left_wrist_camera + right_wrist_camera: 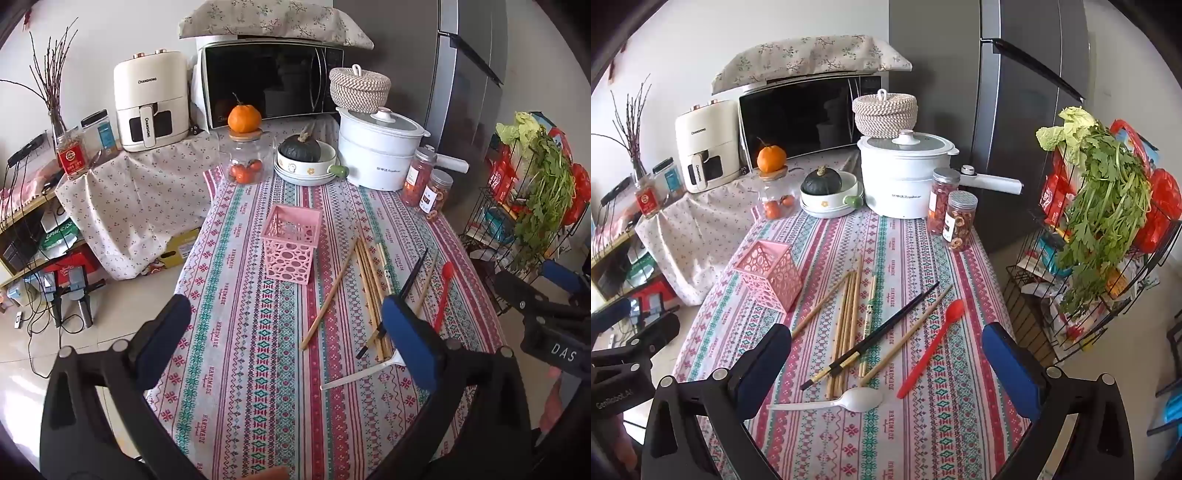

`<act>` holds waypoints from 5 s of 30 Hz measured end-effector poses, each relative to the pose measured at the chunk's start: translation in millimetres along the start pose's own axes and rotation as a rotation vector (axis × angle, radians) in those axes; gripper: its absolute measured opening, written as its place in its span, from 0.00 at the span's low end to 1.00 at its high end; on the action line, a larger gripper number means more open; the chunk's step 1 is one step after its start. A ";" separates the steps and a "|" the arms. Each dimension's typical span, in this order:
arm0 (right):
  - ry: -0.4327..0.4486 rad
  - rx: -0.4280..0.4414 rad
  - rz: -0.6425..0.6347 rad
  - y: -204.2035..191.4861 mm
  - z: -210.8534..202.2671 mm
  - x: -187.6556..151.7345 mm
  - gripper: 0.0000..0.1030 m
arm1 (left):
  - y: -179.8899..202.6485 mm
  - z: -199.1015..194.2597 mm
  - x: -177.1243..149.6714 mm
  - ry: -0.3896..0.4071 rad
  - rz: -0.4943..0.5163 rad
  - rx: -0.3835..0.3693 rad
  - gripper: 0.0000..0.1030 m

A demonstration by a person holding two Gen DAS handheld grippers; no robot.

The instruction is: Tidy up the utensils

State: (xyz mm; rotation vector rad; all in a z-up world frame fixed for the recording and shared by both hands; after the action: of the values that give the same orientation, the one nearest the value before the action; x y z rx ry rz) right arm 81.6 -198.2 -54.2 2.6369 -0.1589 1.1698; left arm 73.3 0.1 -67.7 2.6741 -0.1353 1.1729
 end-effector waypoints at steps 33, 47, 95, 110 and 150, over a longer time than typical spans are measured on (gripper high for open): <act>-0.029 0.027 0.050 4.4 4.7 -4.9 1.00 | -4.7 -1.0 -2.4 0.006 -0.056 -0.022 1.00; -0.029 0.028 0.050 4.2 4.5 -4.6 1.00 | -6.1 -2.0 -3.2 0.007 -0.054 -0.024 1.00; -0.039 0.029 0.048 4.1 6.1 -6.5 1.00 | -5.0 -2.3 -3.2 0.002 -0.049 -0.018 1.00; -0.060 0.005 0.058 22.5 34.6 11.2 1.00 | 6.1 19.4 9.3 0.008 0.024 -0.032 1.00; -0.586 0.003 0.222 87.8 202.6 -55.7 1.00 | 59.0 294.2 -8.5 -0.658 0.120 -0.099 0.10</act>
State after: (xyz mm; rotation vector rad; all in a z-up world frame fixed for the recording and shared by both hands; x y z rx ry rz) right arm 171.3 -337.9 -210.1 2.9419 -0.5653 0.4088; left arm 268.0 -126.4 -258.0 2.8785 -0.4456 0.2565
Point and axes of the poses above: each gripper's, at about its wrist camera, not at the fingertips, and z roughly the way its jaws point, y to its right, x to its top, the point moved 10 cm from there along z, roughly the way its jaws point, and after that the axes turned 14 degrees about -x, right-handed, at the moved point
